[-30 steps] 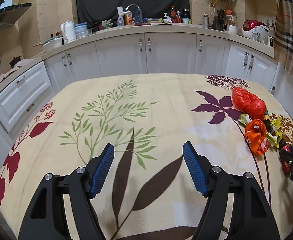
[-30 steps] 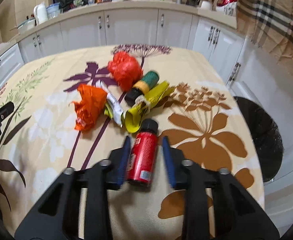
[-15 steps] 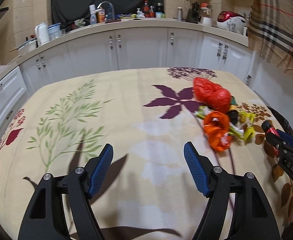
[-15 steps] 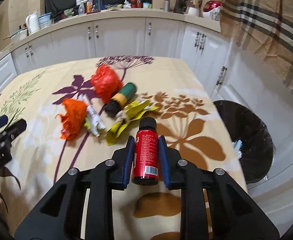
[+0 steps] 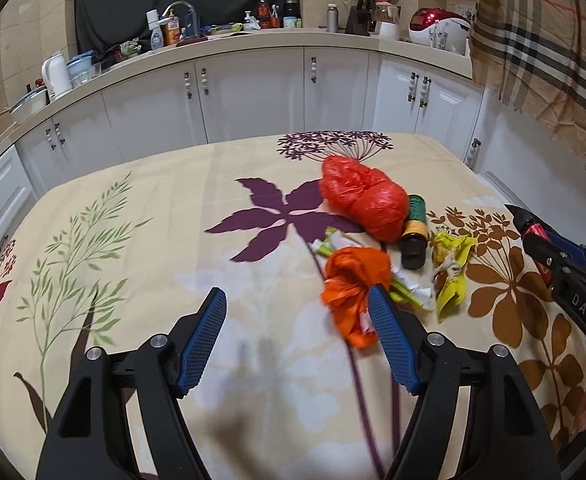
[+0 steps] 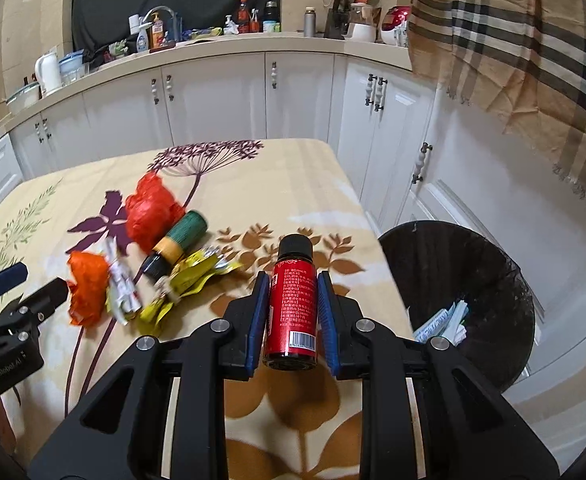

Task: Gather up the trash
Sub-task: 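Grasp the orange plastic bag with the left tool while the right tool holds the can, then carry the can and bag over the bin and open both tools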

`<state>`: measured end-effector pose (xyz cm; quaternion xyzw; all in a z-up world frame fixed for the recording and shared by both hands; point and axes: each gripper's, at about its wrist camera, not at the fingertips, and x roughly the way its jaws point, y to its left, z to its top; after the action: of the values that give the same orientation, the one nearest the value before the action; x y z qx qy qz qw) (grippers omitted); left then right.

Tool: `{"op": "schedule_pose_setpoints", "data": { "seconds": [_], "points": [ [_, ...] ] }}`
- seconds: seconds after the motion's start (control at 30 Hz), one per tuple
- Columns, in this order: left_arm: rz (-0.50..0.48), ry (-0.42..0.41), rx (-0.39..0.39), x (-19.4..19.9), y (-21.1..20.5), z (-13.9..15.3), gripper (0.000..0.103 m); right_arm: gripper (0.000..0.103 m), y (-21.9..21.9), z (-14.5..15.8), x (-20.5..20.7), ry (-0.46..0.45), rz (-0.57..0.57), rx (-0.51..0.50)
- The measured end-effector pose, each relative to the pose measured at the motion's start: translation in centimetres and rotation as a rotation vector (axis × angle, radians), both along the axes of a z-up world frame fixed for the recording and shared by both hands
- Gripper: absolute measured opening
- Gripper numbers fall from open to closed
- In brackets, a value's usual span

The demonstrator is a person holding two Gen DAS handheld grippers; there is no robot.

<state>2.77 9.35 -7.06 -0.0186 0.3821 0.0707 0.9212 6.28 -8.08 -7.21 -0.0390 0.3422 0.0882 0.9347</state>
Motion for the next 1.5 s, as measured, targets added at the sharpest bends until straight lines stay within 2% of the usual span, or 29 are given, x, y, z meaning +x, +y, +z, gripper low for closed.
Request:
{"op": "schedule_pose_setpoints", "data": {
  "seconds": [0.3,0.4,0.47,0.5,0.8,1.1,1.3,1.5],
  "points": [
    [-0.021,0.04,0.015,1.8,-1.3,-1.1,0.071,0.024,-1.5,0.0,1.2,-0.001,0.001,0.044],
    [-0.037,0.047,0.024,1.8,-1.5,-1.4,0.059,0.024,-1.7,0.0,1.3,-0.002,0.004,0.052],
    [-0.052,0.064,0.014,1.8,-1.5,-1.8,0.043,0.024,-1.8,0.0,1.3,-0.002,0.004,0.055],
    [-0.058,0.073,0.006,1.8,-1.5,-1.9,0.041,0.024,-1.8,0.0,1.2,-0.001,0.004,0.056],
    [-0.054,0.024,0.007,0.5,-0.8,-1.1,0.04,0.024,-1.9,0.0,1.1,-0.005,0.002,0.054],
    [-0.042,-0.051,0.021,-0.2,-0.8,1.2,0.039,0.024,-2.3,1.2,0.3,-0.043,-0.009,0.05],
    [-0.063,-0.099,0.016,0.3,-1.9,2.6,0.039,0.024,-3.3,2.2,-0.1,-0.074,-0.036,0.046],
    [-0.127,-0.141,0.005,1.7,-4.7,3.6,0.039,0.024,-5.6,2.9,0.0,-0.104,-0.087,0.038]
  ]
}}
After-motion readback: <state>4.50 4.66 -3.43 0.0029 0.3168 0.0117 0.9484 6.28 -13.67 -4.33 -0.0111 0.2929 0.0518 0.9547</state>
